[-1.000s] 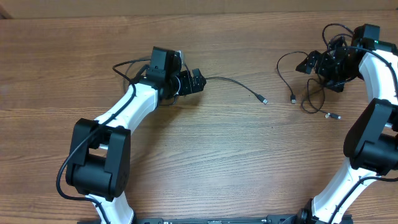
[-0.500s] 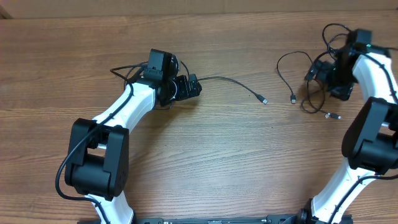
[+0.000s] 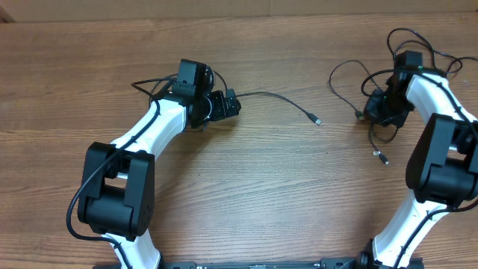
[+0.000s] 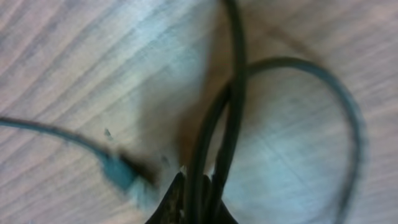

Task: Untangle cables

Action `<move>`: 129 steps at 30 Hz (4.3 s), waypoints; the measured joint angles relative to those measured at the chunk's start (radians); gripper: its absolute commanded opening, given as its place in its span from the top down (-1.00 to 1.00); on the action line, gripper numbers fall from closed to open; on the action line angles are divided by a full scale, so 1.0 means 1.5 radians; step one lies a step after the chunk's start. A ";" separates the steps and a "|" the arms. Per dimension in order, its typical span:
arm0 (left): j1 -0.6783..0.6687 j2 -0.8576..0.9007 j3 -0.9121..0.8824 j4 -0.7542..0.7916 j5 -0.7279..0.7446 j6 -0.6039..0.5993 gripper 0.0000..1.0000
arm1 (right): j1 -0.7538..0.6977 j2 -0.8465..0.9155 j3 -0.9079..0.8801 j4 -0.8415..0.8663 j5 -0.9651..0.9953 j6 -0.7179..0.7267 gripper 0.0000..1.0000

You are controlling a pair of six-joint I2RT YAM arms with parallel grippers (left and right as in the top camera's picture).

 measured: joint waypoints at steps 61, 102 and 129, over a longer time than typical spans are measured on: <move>0.000 0.000 0.000 0.001 0.000 0.000 -0.99 | -0.524 -0.001 0.080 0.218 0.034 -0.100 -1.00; 0.003 0.000 0.000 0.009 0.001 0.000 -0.99 | -0.142 -0.151 0.103 0.007 -0.362 -0.102 -1.00; 0.354 -0.052 0.097 -0.106 0.326 0.067 -1.00 | 0.507 -0.062 -0.056 0.426 -0.002 0.119 -0.73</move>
